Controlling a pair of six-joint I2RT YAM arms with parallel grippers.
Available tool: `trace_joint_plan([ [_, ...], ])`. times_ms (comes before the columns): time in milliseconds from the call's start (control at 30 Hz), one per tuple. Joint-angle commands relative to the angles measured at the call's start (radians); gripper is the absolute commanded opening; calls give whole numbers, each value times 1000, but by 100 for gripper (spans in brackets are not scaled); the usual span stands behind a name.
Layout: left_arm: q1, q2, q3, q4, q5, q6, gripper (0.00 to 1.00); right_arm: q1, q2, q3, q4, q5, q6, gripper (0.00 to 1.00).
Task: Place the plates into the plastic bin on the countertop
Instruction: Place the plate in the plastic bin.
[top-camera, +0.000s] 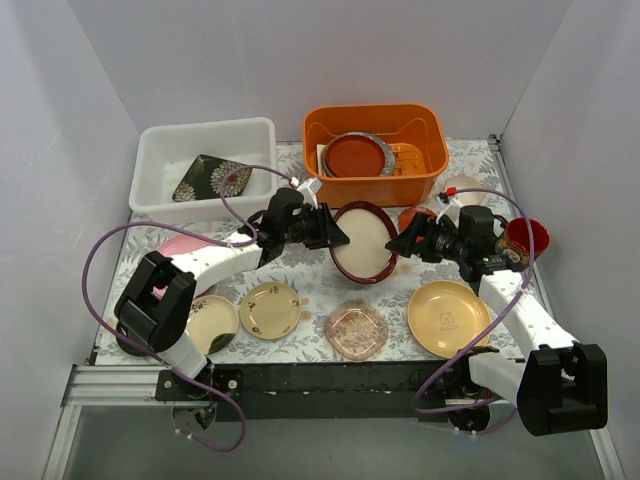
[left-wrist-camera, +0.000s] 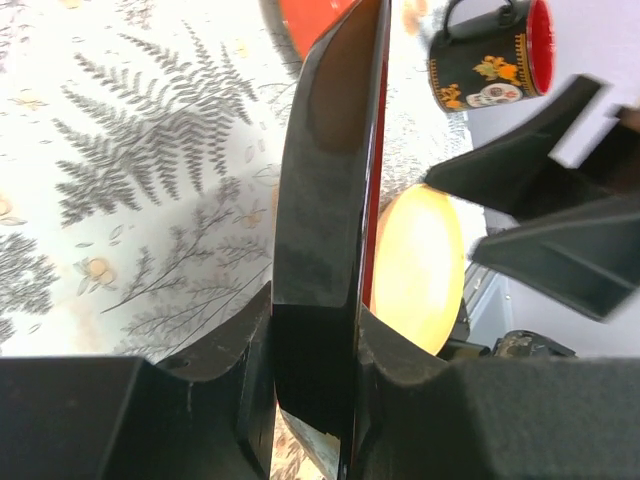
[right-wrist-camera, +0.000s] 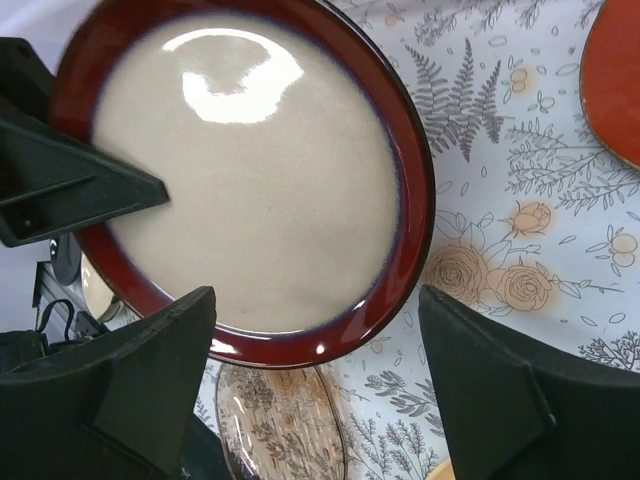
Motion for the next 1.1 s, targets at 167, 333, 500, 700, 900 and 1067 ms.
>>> trace_joint_plan([
  [167, 115, -195, 107, -33, 47, 12, 0, 1, -113, 114, -99, 28, -23, 95],
  [333, 255, -264, 112, -65, 97, 4, 0, -4, -128, 137, -122, 21, -22, 96],
  [500, 368, -300, 167, -137, 157, 41, 0, -4, -127, 145, -134, 10, -31, 96],
  [700, 512, -297, 212, -166, 205, 21, 0, -6, -136, 134, -168, 16, -52, 96],
  [900, 614, -277, 244, -188, 198, -25, 0, -7, -147, 131, -188, 24, -63, 96],
  [1067, 690, -248, 259, -165, 234, -64, 0, -9, -145, 136, -197, 25, -69, 96],
])
